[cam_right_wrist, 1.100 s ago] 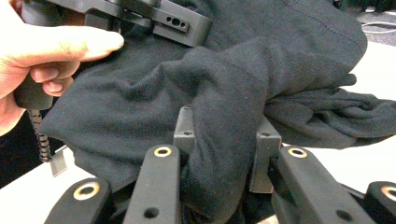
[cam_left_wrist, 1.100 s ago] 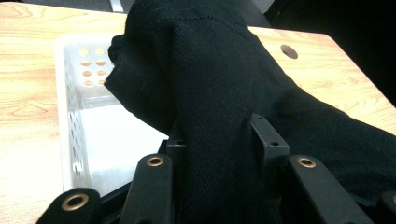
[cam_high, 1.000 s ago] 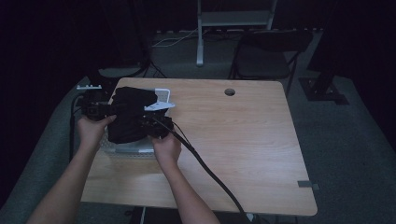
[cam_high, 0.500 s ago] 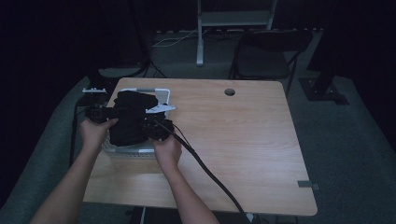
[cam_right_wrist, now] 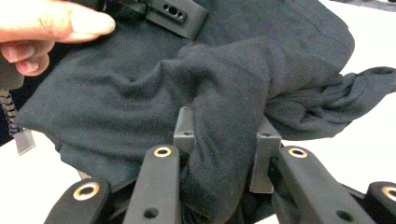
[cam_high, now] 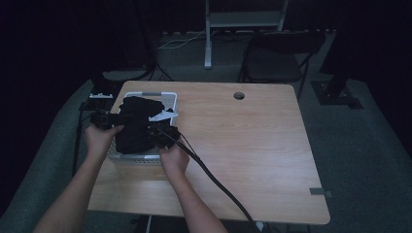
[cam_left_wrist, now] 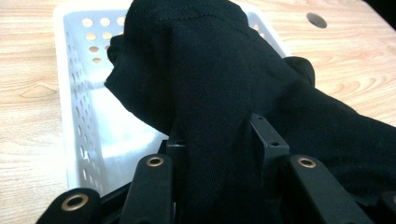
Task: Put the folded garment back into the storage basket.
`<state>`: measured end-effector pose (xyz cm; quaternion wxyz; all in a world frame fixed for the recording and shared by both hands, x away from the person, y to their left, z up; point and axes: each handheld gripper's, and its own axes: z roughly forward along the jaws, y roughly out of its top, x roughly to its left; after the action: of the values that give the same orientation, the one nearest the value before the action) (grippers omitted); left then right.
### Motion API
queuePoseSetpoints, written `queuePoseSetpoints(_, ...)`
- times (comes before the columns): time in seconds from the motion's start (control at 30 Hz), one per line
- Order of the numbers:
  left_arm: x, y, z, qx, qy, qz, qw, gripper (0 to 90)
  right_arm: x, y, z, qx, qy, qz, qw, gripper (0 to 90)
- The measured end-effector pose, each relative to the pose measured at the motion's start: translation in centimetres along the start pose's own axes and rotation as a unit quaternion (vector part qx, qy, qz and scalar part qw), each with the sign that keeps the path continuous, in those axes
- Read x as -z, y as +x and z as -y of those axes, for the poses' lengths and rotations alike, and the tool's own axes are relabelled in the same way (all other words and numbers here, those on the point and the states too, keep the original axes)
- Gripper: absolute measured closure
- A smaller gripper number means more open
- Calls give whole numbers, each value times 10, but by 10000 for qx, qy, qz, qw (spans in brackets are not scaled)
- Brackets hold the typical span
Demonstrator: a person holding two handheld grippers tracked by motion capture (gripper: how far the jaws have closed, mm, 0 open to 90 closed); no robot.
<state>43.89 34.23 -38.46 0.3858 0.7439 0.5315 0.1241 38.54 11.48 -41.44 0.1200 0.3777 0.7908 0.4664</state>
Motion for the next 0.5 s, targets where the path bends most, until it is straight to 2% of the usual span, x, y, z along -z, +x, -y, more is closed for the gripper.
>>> queuePoseSetpoints(0.3, -2, 0, 2, -24, 59, -36, 10000, 661, -2, -1, 2, -97, 45, -7, 9999, 705)
queuePoseSetpoints(0.43, -4, -1, 2, -71, 118, -64, 9999, 650, -3, 2, 2, 102, 95, 143, 9998, 703)
queuePoseSetpoints(0.5, -4, -2, 2, -123, 175, -119, 9997, 649, -3, 2, 2, 85, 114, 141, 9998, 703)
